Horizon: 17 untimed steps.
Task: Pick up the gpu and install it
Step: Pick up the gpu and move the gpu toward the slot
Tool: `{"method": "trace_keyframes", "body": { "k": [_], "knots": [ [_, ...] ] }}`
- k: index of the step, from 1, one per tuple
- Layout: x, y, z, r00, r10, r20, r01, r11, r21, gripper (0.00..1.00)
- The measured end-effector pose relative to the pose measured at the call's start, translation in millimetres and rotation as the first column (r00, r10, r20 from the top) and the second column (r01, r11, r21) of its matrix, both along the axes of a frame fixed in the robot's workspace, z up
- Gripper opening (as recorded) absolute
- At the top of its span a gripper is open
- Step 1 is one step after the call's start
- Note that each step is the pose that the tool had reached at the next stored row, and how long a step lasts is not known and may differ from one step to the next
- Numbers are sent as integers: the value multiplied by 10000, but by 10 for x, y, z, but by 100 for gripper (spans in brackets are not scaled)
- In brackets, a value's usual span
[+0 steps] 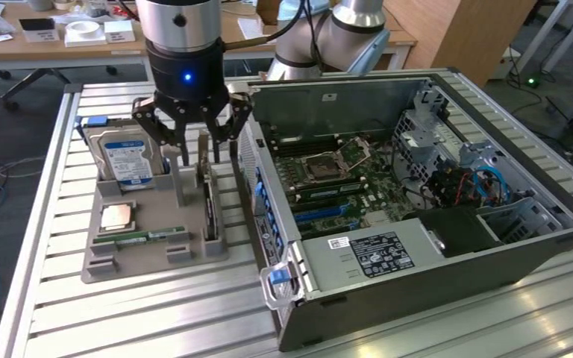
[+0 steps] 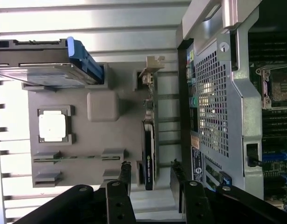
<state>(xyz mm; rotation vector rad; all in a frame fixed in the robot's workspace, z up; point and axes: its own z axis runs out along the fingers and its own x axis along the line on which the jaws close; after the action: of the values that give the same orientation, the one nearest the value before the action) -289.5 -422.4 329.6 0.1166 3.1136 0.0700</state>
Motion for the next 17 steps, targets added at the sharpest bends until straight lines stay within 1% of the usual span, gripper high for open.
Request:
{"method": "trace_keyframes", "body": {
  "k": [5,10,17],
  "knots": [
    [0,0,-82,10000,0,-1,0,10000,-1,47],
    [0,0,-132,10000,0,0,0,10000,9,47],
    [0,0,-209,10000,0,-1,0,10000,8,47]
  ]
}}
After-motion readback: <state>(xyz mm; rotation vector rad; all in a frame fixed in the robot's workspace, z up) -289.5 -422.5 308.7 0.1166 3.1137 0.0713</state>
